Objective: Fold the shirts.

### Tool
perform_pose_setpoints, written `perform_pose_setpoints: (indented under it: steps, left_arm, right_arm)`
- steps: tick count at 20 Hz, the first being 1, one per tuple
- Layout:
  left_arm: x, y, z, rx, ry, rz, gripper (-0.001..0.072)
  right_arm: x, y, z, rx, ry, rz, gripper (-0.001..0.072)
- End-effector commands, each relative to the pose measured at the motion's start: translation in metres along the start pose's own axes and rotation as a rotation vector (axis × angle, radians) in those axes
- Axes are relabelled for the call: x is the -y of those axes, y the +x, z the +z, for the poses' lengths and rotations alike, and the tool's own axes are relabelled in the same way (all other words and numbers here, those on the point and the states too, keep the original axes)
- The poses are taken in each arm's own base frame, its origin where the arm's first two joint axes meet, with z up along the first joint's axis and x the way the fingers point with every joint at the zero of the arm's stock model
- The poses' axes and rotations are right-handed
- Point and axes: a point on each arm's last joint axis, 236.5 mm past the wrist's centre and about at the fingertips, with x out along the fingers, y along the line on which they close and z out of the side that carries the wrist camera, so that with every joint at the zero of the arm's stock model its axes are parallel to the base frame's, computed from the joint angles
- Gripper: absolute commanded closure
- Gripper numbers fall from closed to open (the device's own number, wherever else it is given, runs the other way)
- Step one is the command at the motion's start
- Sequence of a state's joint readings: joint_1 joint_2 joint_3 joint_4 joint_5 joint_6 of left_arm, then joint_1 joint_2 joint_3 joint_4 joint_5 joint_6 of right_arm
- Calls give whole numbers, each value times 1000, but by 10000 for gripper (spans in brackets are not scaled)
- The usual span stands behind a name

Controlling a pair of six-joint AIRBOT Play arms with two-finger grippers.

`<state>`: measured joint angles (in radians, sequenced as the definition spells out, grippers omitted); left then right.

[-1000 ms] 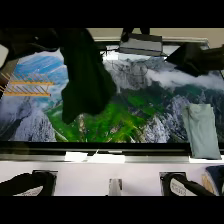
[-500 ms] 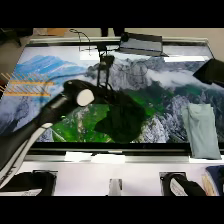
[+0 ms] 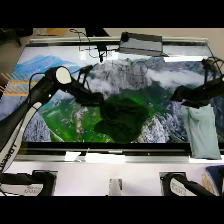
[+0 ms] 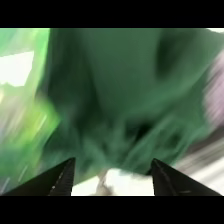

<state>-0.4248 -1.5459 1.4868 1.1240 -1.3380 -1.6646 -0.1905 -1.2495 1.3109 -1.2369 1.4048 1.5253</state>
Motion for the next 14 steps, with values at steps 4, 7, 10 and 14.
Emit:
perform_pose_setpoints:
  steps: [4, 7, 10, 14]
  left_arm:
    - [-25, 73, -80, -163, -159, -59, 153]
    - [-15, 100, -88, -129, -185, -61, 142]
    - [-11, 107, -73, -51, -202, -58, 143]
    - [-13, 119, -70, -51, -236, -68, 151]
  right_arm:
    - [-9, 73, -8, -136, 61, 144, 151]
    - [-7, 89, -12, -181, 83, 161, 149]
    - [-10, 100, -20, -231, 46, 195, 138]
    - [-12, 111, -24, -264, 42, 224, 110]
